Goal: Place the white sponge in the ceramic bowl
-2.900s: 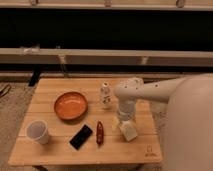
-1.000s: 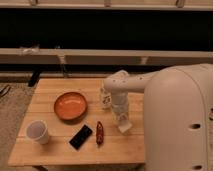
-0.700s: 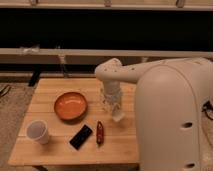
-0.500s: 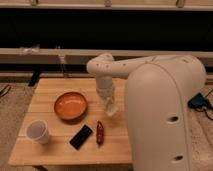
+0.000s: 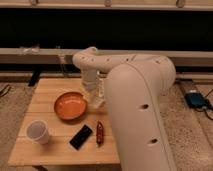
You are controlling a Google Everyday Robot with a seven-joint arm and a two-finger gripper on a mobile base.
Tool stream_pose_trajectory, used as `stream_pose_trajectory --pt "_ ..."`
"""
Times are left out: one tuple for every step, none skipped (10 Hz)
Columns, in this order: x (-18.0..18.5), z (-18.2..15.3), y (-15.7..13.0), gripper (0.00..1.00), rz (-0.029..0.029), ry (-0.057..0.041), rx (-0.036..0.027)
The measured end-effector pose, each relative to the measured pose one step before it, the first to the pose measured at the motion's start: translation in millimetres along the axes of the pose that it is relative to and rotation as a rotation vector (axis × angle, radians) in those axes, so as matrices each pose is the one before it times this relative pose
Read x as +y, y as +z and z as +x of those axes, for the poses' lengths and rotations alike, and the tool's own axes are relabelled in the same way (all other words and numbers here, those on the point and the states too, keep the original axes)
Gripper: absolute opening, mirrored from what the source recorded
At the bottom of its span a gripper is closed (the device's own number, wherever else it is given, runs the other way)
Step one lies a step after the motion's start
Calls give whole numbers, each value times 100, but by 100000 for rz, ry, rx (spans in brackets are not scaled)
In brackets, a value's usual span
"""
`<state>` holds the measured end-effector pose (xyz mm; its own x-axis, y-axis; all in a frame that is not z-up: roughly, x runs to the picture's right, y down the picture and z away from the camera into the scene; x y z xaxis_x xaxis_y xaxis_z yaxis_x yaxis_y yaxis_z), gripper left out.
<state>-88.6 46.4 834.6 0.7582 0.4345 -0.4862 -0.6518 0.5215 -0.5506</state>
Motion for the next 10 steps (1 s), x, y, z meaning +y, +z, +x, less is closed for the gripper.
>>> stream_pose_trajectory --pt "320 -1049 54 0 -954 -3021 -1330" --pt "309 -1279 177 0 -1423 -4029 -1787" --pt "340 -1301 246 0 -1364 -3801 -2217" --pt "168 -889 195 0 -1235 -3208 -1585" --pt "43 -574 122 0 -826 -1915 -1148" --pt "499 -1498 194 0 -1110 -3914 -1670" --pt "764 -1530 108 0 -951 -3923 -1432" --pt "606 -1284 27 0 -829 -3522 -1425" --pt "233 -600 -58 0 -387 -2534 -846" --pt "354 -827 -1 0 -327 -2864 -798"
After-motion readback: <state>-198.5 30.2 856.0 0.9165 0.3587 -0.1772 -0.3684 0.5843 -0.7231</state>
